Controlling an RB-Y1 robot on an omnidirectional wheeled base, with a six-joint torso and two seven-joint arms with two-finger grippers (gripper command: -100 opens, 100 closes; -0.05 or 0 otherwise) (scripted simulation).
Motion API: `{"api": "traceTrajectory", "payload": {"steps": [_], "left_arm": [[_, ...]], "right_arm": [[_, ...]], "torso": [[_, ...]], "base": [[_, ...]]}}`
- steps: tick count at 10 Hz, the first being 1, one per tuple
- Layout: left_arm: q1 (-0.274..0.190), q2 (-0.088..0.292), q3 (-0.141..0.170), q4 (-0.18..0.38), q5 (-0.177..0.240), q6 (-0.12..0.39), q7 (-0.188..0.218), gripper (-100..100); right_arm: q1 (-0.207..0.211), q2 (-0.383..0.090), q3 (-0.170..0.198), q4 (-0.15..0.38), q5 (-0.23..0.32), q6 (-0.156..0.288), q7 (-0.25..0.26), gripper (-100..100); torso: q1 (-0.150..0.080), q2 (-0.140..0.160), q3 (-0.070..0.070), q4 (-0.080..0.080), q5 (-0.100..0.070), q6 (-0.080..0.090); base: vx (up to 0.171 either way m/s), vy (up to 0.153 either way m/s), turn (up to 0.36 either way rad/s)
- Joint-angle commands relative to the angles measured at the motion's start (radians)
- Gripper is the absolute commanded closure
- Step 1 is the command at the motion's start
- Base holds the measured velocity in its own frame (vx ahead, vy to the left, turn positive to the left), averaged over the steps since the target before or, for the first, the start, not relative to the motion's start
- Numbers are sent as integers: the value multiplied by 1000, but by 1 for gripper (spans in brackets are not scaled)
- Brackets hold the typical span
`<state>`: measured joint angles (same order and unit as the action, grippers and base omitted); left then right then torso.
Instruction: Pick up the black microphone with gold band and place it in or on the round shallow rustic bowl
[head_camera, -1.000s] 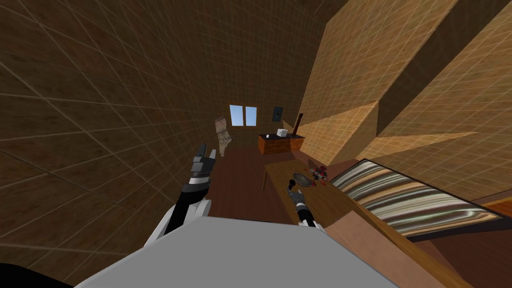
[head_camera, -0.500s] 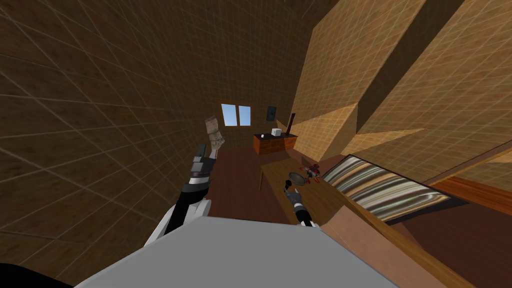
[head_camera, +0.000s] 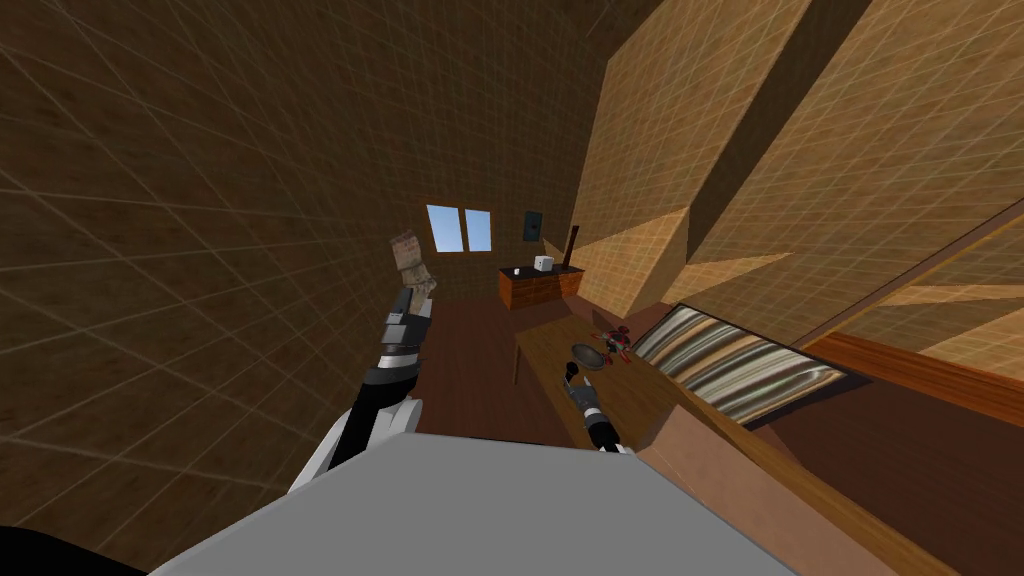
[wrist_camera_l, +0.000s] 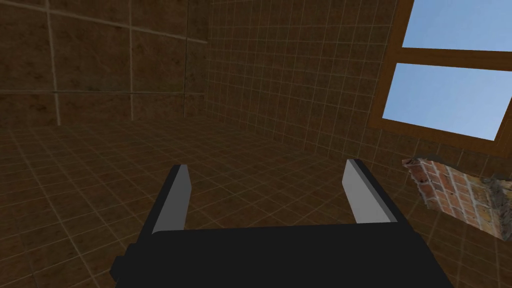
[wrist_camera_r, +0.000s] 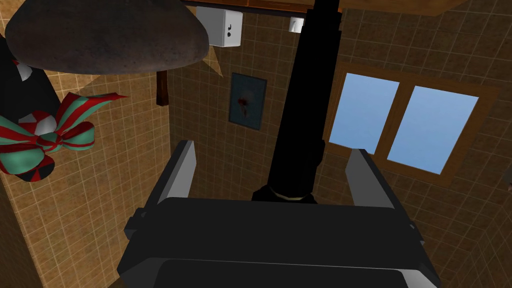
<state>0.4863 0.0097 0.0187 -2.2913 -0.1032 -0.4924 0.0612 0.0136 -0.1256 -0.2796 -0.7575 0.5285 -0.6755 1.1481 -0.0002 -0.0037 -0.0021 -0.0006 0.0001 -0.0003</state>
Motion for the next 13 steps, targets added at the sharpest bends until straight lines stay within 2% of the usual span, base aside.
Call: {"api": "traceTrajectory", "payload": {"steps": [1, 3, 4, 6, 7, 9, 10, 12, 13], "left_arm": [[0, 0, 0, 0, 0, 0, 0, 0], [0, 0, 0, 0, 0, 0, 0, 0], [0, 0, 0, 0, 0, 0, 0, 0], [0, 0, 0, 0, 0, 0, 0, 0], [0, 0, 0, 0, 0, 0, 0, 0], [0, 0, 0, 0, 0, 0, 0, 0], [0, 0, 0, 0, 0, 0, 0, 0], [0, 0, 0, 0, 0, 0, 0, 0], [0, 0, 0, 0, 0, 0, 0, 0]], "right_arm": [[26, 20, 0, -44, 50, -14, -50, -100], [26, 20, 0, -44, 105, -14, -51, -100], [44, 39, -4, -71, 137, -36, -94, -100], [44, 39, -4, -71, 191, -36, -94, -100], [61, 58, -8, -98, 225, -57, -138, -100], [61, 58, -8, -98, 278, -57, -138, -100], [78, 76, -12, -125, 310, -78, -181, -100], [78, 76, -12, -125, 365, -78, -181, -100], [96, 95, -16, -152, 399, -100, -224, -100]], "torso": [[0, 0, 0, 0, 0, 0], [0, -2, -1, 0, 0, 0], [0, 0, 0, 0, 0, 0], [1, -2, -1, 0, 0, 0], [0, 0, 0, 0, 0, 0], [0, -3, -2, -1, 0, 0], [0, 0, 0, 0, 0, 0], [1, -2, -1, 0, 0, 0], [0, 0, 0, 0, 0, 0]], "base": [[88, 0, -345], [72, 13, -85], [93, 14, -311], [72, 17, -114], [107, 11, -349], [70, 18, -95], [73, 3, -392], [67, 30, -75], [80, 29, -367]]}}
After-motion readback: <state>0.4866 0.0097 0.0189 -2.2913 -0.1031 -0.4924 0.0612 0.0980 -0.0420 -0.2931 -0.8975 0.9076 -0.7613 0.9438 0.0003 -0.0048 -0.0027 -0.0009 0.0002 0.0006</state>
